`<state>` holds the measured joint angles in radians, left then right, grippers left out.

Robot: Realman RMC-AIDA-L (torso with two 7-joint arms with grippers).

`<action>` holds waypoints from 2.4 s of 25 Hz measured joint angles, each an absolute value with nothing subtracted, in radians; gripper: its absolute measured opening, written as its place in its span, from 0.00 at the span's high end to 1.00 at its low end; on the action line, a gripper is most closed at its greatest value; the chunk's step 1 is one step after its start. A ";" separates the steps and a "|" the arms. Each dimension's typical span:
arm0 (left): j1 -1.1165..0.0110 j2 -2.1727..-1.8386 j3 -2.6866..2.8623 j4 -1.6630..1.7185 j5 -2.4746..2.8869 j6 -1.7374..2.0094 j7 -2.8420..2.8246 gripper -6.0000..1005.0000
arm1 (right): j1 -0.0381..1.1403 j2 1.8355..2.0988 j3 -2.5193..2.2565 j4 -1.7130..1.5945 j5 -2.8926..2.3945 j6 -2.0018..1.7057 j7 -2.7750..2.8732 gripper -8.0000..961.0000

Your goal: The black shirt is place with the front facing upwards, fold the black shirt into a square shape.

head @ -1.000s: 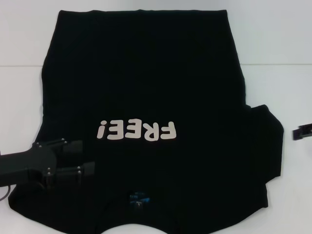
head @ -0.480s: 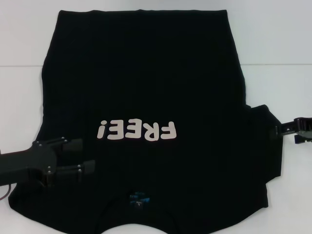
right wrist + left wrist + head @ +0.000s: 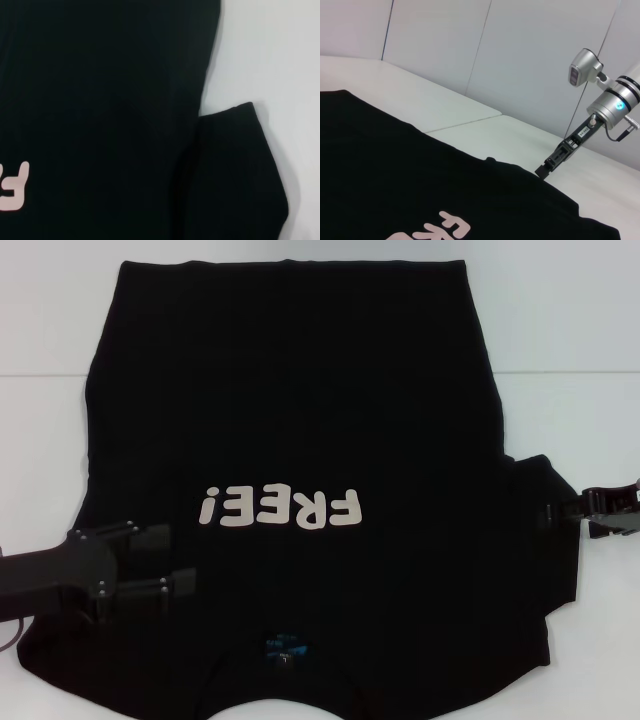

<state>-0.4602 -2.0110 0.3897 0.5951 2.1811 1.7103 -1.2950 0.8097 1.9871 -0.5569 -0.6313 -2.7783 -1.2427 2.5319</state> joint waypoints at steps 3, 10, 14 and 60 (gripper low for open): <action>-0.460 -2.011 0.388 0.595 2.181 1.710 -1.295 0.19 | 0.811 1.988 -0.557 -0.626 -2.778 -1.232 2.531 0.10; -0.460 -2.013 0.386 0.595 2.181 1.708 -1.295 0.19 | 0.817 1.995 -0.564 -0.617 -2.777 -1.217 2.531 0.11; -0.460 -2.014 0.387 0.595 2.181 1.708 -1.295 0.19 | 0.826 1.996 -0.577 -0.596 -2.776 -1.205 2.531 0.11; -0.454 -2.013 0.385 0.595 2.183 1.704 -1.295 0.19 | 0.828 1.992 -0.659 -0.592 -2.745 -1.173 2.531 0.66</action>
<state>-0.4543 -2.0126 0.3851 0.5952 2.1832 1.7042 -1.2946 0.8283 1.9918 -0.6592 -0.5923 -2.7445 -1.1734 2.5311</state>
